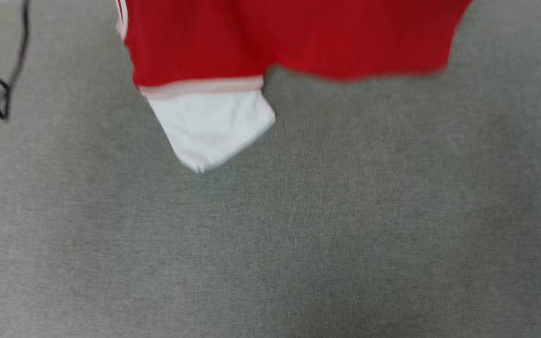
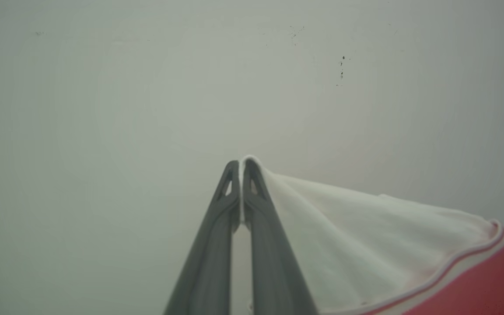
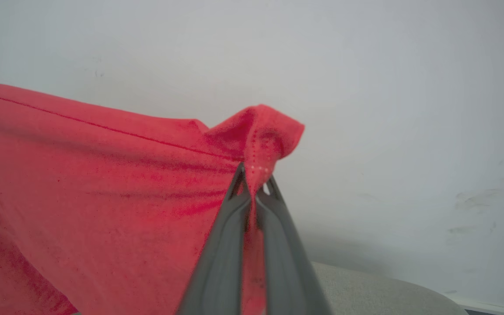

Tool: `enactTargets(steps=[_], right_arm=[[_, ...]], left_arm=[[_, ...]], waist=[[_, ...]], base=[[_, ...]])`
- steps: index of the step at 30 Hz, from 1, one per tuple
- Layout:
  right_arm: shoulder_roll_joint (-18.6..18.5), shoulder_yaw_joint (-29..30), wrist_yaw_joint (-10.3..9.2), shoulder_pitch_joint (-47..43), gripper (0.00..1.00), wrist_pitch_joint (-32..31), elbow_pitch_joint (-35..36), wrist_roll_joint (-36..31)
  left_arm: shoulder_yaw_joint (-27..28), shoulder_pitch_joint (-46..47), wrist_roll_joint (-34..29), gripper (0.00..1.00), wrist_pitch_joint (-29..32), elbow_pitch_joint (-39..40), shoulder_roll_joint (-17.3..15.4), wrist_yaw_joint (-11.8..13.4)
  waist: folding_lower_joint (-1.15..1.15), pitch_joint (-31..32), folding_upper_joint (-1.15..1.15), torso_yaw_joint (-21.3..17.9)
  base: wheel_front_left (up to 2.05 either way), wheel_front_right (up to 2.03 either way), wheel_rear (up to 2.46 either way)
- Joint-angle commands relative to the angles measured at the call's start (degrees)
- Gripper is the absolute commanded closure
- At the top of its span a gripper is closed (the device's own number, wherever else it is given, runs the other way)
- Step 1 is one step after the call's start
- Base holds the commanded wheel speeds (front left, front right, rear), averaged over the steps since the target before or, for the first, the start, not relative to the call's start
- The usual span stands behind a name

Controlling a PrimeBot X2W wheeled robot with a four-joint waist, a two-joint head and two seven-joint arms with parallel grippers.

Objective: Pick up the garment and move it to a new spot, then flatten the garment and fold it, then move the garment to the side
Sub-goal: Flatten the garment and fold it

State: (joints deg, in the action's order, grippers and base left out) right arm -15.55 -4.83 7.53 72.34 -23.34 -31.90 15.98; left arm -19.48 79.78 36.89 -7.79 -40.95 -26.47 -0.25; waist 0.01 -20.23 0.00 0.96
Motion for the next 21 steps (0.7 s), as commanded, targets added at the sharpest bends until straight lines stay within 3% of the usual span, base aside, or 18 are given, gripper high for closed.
enactTargets(steps=[1,13,21], right_arm=[[-0.2,0.3,-0.08,1.7,1.00,0.8,-0.1,-0.7],[-1.3,-0.4,-0.08,22.0,1.00,8.5,-3.2,-5.9],[-1.2,-4.1,-0.08,25.2,1.00,12.0,-9.1,-5.1]], left_arm=[[0.6,1.9,-0.1,1.00,-0.4,-0.4,-0.4,-0.1],[1.3,21.0,-1.8,1.00,-2.5,-2.7,-2.8,-2.0],[0.8,20.8,-0.8,1.00,-3.6,-7.3,-1.5,-3.7]], waist=[[-0.01,-5.0,0.00,-0.4],[-0.01,-16.5,0.00,-1.0],[-0.01,-20.9,0.00,-0.1]], base=[[0.00,0.00,0.00],[0.00,0.00,0.00],[0.00,0.00,0.00]])
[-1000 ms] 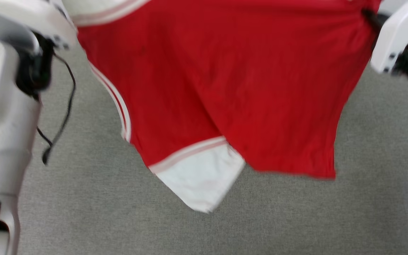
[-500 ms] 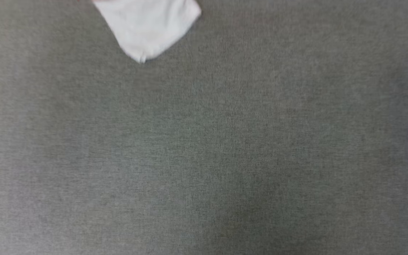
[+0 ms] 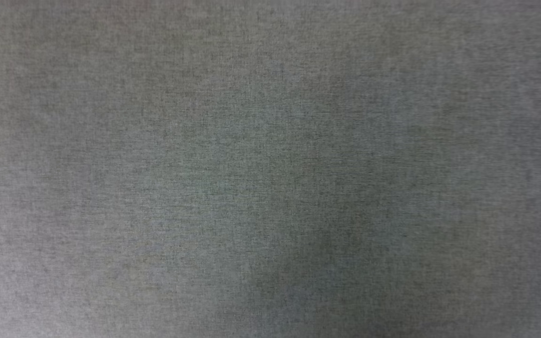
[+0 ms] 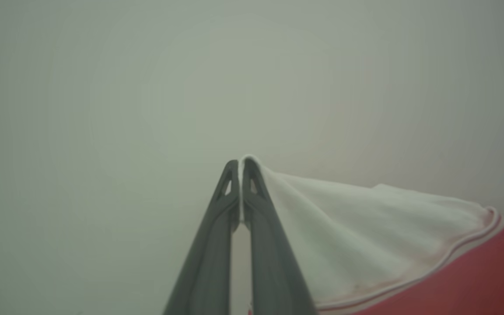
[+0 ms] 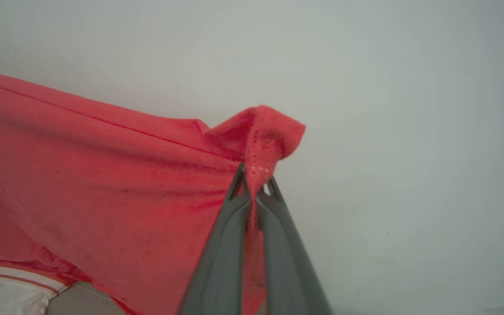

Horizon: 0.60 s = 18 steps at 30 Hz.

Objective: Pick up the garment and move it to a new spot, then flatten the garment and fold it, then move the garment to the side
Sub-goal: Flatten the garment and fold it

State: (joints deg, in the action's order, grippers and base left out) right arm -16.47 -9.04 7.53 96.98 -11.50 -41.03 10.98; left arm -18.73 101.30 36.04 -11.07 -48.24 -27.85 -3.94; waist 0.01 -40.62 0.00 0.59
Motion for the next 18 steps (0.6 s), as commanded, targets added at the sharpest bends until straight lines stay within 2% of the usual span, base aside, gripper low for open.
enactTargets(steps=[1,7,11,18], right_arm=[[-0.3,-0.5,-0.08,0.5,1.00,0.2,-1.1,0.2],[-0.1,-3.7,-0.08,-0.9,1.00,2.4,-7.1,2.8],[-0.4,-5.6,-0.08,-4.8,1.00,4.5,-10.1,5.5],[-1.6,-9.8,-0.08,-19.9,1.00,9.1,-9.5,12.6]], left_arm=[[-0.1,-0.9,0.4,1.00,-0.3,-0.8,0.2,-0.3],[-1.2,-3.4,1.2,1.00,-1.5,-5.1,2.3,-1.6],[-2.2,-7.1,1.9,1.00,-2.2,-8.3,3.9,-2.5],[-2.6,-21.2,4.4,1.00,-3.8,-10.6,6.1,-3.4]], waist=[[-0.01,-1.0,0.00,0.5],[-0.01,-1.8,0.00,1.3],[-0.01,0.0,0.00,1.7],[-0.01,8.5,0.00,2.4]], base=[[0.00,0.00,0.00],[0.00,0.00,0.00],[0.00,0.00,0.00],[0.00,0.00,0.00]])
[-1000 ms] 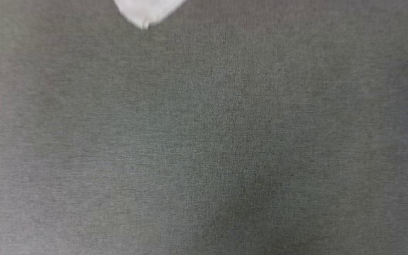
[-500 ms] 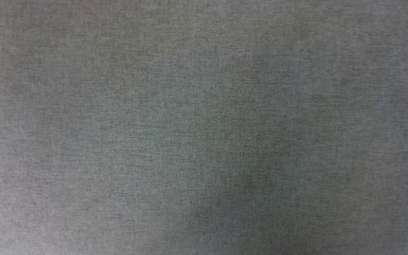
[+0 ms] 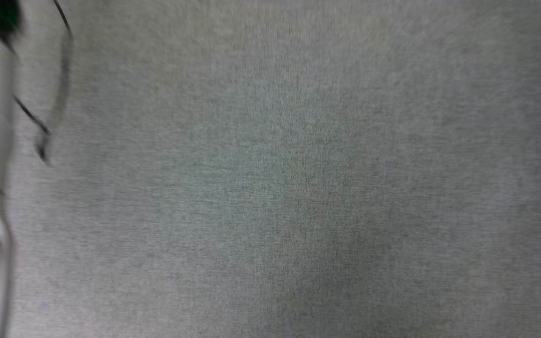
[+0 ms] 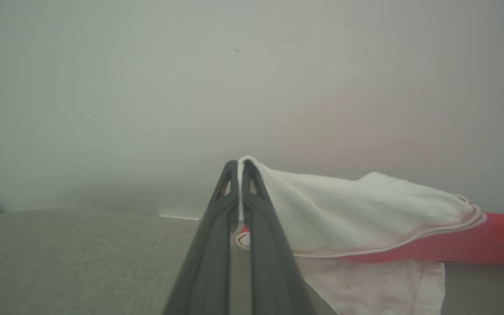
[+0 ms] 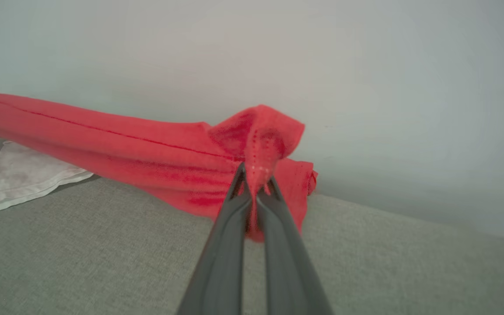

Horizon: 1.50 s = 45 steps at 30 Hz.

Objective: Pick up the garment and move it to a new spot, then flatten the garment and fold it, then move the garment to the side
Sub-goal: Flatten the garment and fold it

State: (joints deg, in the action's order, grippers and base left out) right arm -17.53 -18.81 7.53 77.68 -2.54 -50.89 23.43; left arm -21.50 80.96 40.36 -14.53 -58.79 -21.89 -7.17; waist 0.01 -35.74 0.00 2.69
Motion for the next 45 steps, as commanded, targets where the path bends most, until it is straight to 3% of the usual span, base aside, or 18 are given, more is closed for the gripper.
enactTargets(steps=[1,7,14,20,21,22,23,30,33,37,40,45], right_arm=[[-0.5,-0.6,-0.08,-4.2,1.00,0.9,0.7,1.4],[-0.7,-2.8,-0.08,-22.7,1.00,2.6,4.4,6.0],[-2.3,-2.8,-0.08,-40.0,1.00,2.3,10.7,8.7],[-3.3,0.3,-0.09,-53.7,1.00,0.1,18.1,8.8],[-3.3,0.3,-0.09,-53.7,1.00,0.1,18.1,8.8],[-3.4,2.1,-0.09,-58.6,1.00,-1.3,21.0,8.3],[-3.4,2.1,-0.09,-58.6,1.00,-1.3,21.0,8.3],[-3.3,7.4,-0.09,-72.8,1.00,-10.1,33.5,5.5],[-2.5,10.5,-0.09,-76.9,1.00,-14.2,38.3,4.0],[-0.5,13.2,-0.09,-79.3,1.00,-18.8,42.4,2.8],[1.0,14.2,-0.09,-78.1,1.00,-21.3,43.5,2.0],[2.6,13.9,-0.08,-73.3,1.00,-23.5,42.9,0.7]], left_arm=[[0.2,-4.2,0.6,1.00,-0.4,0.0,0.5,-0.2],[1.2,-24.2,2.7,1.00,-0.7,4.1,1.5,-0.3],[4.5,-48.5,3.2,1.00,-0.7,15.4,1.2,4.3],[5.4,-66.0,4.6,1.00,2.3,28.7,-1.4,10.3],[5.4,-66.0,4.6,1.00,2.3,28.7,-1.4,10.3],[5.4,-71.6,5.2,1.00,4.6,34.4,-2.1,12.8],[5.4,-71.6,5.2,1.00,4.6,34.4,-2.1,12.8],[7.3,-87.8,7.2,1.00,12.5,55.5,-6.1,22.6],[8.1,-92.1,7.6,1.00,15.1,62.7,-7.8,25.8],[8.5,-92.8,7.1,1.00,16.8,68.6,-9.3,27.6],[7.8,-89.3,6.6,1.00,17.4,69.6,-9.2,26.8],[5.9,-80.7,6.3,1.00,17.3,64.8,-7.4,23.8]], waist=[[-0.01,5.8,0.00,0.4],[-0.01,16.8,0.00,0.0],[-0.01,26.1,0.00,-0.2],[-0.01,32.0,0.00,0.2],[-0.01,32.0,0.00,0.2],[-0.01,33.8,0.00,0.4],[-0.01,33.8,0.00,0.4],[-0.01,36.7,0.00,-0.2],[-0.01,36.8,0.00,-0.7],[-0.01,36.3,0.00,-1.2],[-0.01,35.4,0.00,-1.6],[-0.01,31.7,0.00,-2.3]], base=[[0.00,0.00,0.00],[0.00,0.00,0.00],[0.00,0.00,0.00],[0.00,0.00,0.00],[0.00,0.00,0.00],[0.00,0.00,0.00],[0.00,0.00,0.00],[0.00,0.00,0.00],[0.00,0.00,0.00],[0.00,0.00,0.00],[0.00,0.00,0.00],[0.00,0.00,0.00]])
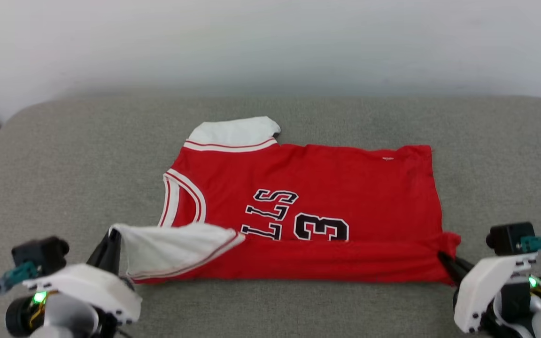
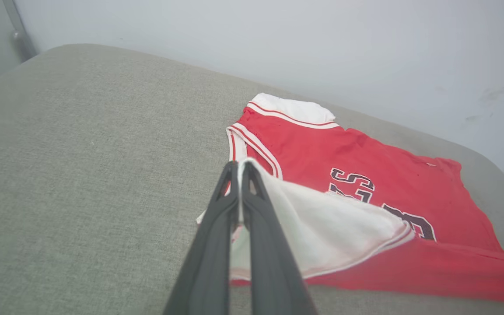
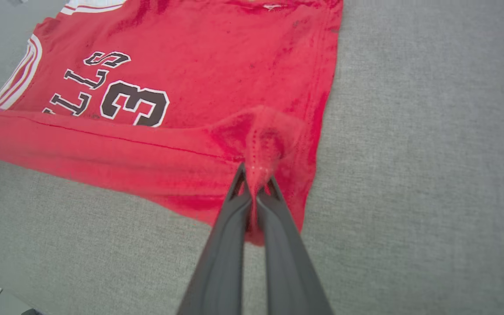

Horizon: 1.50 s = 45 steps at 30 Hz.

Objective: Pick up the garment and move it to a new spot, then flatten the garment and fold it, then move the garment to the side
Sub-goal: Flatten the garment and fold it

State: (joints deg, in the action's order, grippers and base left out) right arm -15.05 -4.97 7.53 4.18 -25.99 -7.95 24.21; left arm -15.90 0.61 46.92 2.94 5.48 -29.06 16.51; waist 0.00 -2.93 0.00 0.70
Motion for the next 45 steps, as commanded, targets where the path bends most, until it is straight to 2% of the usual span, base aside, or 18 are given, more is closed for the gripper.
enactTargets(steps=[1,6,13,14,15,16,17,18,20,21,22,24,28,32,35,39,45], right_arm=[[0.4,-0.1,-0.08,1.3,1.00,-0.1,-0.5,0.0],[-0.6,-0.8,-0.07,6.8,1.00,0.5,-3.3,-1.4],[0.1,-2.5,-0.07,11.3,1.00,2.6,-9.6,-1.7],[0.5,-2.8,-0.07,11.6,0.97,3.0,-10.4,-1.8],[0.6,-3.0,-0.07,11.8,0.73,3.6,-11.3,-1.9],[0.6,-3.4,-0.07,12.0,0.39,4.2,-12.2,-2.0],[0.7,-3.7,-0.07,12.2,0.00,4.9,-13.0,-2.1],[1.0,-4.0,-0.07,12.2,0.00,5.7,-13.8,-1.9],[1.3,-4.4,-0.07,12.0,0.00,7.7,-14.8,-1.6],[1.2,-4.5,-0.08,11.7,0.00,9.0,-14.9,-1.5],[1.1,-4.5,-0.07,11.3,0.00,10.7,-14.8,-1.5],[0.0,-4.7,-0.07,10.4,0.00,14.2,-14.4,-3.1],[0.2,-3.6,-0.07,7.9,0.00,20.9,-11.9,-5.3],[1.3,-1.4,-0.07,4.8,0.00,25.3,-8.0,-7.0],[2.9,0.0,-0.07,2.3,0.00,26.5,-4.5,-7.9],[4.8,1.0,-0.07,-0.6,0.00,25.9,-0.1,-8.6],[7.2,1.8,-0.07,-2.6,0.00,24.6,4.6,-9.5]], left_arm=[[0.0,1.7,-0.3,1.00,-0.3,-0.9,0.4,-0.5],[-1.6,10.1,-1.3,1.00,-1.4,-7.8,2.5,-3.0],[-3.7,17.7,-0.8,1.00,-2.3,-19.7,5.6,-7.3],[-3.8,18.4,0.0,1.00,-2.3,-21.7,6.2,-8.1],[-4.2,18.9,0.2,1.00,-1.7,-23.8,6.6,-9.0],[-4.6,19.5,0.8,1.00,-1.3,-25.7,7.1,-9.8],[-4.7,20.1,1.3,1.00,-1.1,-27.7,7.5,-10.7],[-4.8,20.6,1.9,1.00,-0.6,-29.6,7.8,-11.5],[-5.0,21.2,2.7,0.47,-0.4,-33.0,8.4,-13.1],[-4.9,21.5,2.9,0.08,-1.1,-34.1,8.7,-13.6],[-4.9,21.7,3.0,0.00,-1.5,-35.4,8.9,-14.1],[-4.7,22.1,3.0,0.00,-3.0,-36.9,9.2,-14.8],[-4.4,21.6,2.4,0.00,-5.5,-38.2,8.4,-15.5],[-5.6,20.1,1.6,0.00,-3.3,-36.9,6.7,-15.6],[-6.5,19.0,2.0,0.00,1.5,-34.8,4.2,-15.3],[-7.9,17.4,4.0,0.00,11.9,-31.9,1.0,-14.7],[-8.6,14.7,7.8,0.00,25.0,-28.0,-3.0,-12.1]], waist=[[0.00,-1.9,0.00,-0.4],[0.00,-6.1,0.00,-0.6],[0.00,-9.8,0.00,-0.6],[0.00,-10.0,0.00,-0.8],[0.00,-10.2,0.00,-0.9],[0.00,-10.3,0.00,-1.0],[0.00,-10.3,0.00,-1.1],[0.00,-10.2,0.00,-1.2],[0.00,-9.7,0.00,-1.4],[0.00,-9.3,0.00,-1.4],[0.00,-8.8,0.00,-1.4],[0.00,-7.6,0.00,-1.4],[0.00,-4.5,0.00,-1.7],[0.00,-1.4,0.00,-2.3],[0.00,0.3,0.00,-2.9],[0.00,1.2,0.00,-4.0],[0.00,-1.0,0.00,-5.8]], base=[[0.00,0.00,0.00],[0.00,0.00,0.00],[0.00,0.00,0.00],[0.00,0.00,0.00],[0.00,0.00,0.00],[0.00,0.00,0.00],[0.00,0.00,0.00],[0.00,0.00,0.00],[0.00,0.00,0.00],[0.00,0.00,0.00],[0.00,0.00,0.00],[0.00,0.00,0.00],[0.00,0.00,0.00],[0.00,0.00,0.00],[0.00,0.00,0.00],[0.00,0.00,0.00],[0.00,0.00,0.00]])
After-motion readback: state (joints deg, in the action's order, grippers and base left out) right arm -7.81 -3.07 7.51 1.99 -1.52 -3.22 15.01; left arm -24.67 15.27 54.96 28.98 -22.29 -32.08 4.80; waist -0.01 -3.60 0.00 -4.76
